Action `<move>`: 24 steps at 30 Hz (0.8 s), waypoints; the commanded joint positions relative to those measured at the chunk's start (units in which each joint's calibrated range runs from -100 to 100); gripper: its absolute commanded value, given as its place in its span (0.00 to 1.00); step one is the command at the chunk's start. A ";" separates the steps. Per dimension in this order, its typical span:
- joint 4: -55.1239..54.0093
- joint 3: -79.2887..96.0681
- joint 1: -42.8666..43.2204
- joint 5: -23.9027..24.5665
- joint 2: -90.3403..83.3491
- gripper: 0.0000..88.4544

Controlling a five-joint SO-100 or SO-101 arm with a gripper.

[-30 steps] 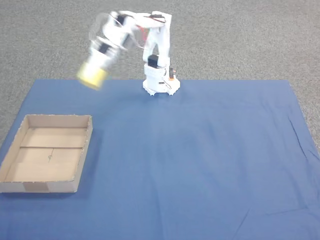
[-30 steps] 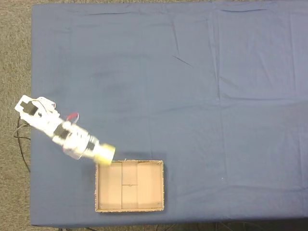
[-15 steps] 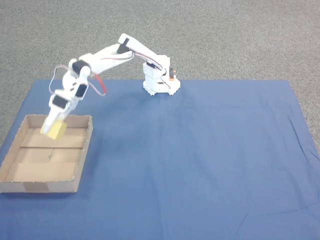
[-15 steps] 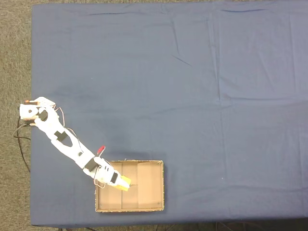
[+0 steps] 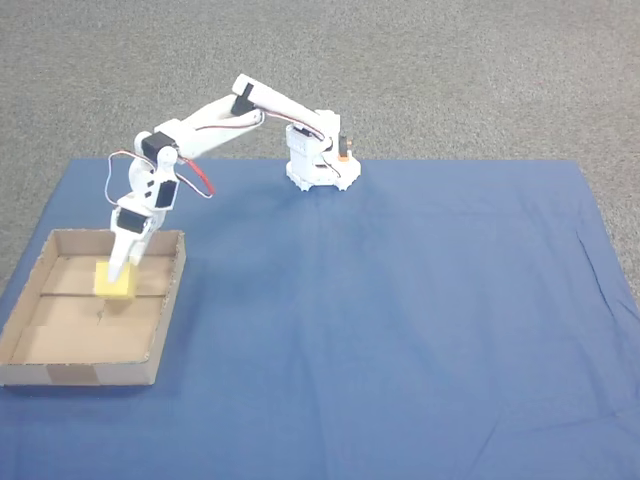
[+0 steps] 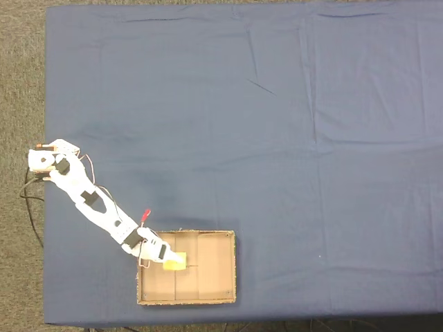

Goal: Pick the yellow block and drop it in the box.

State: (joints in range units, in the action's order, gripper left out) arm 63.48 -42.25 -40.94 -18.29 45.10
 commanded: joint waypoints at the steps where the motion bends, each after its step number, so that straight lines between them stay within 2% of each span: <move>1: -0.27 11.12 2.29 1.71 -15.51 0.29; 3: -0.35 19.71 5.75 4.49 -30.03 0.20; 5: 3.37 23.33 11.02 7.72 -45.31 0.00; 8: 4.69 32.47 22.58 11.53 -67.43 0.00; 11: -4.32 60.62 33.04 17.24 -91.91 0.00; 14: -17.96 95.46 35.47 19.98 -115.55 0.00; 17: -24.74 121.16 35.71 20.76 -132.69 0.00; 20: -29.37 139.08 35.08 20.22 -142.65 0.00; 24: -24.58 141.98 37.20 20.95 -142.73 0.00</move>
State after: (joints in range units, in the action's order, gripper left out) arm 36.91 97.69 -5.60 2.37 -96.85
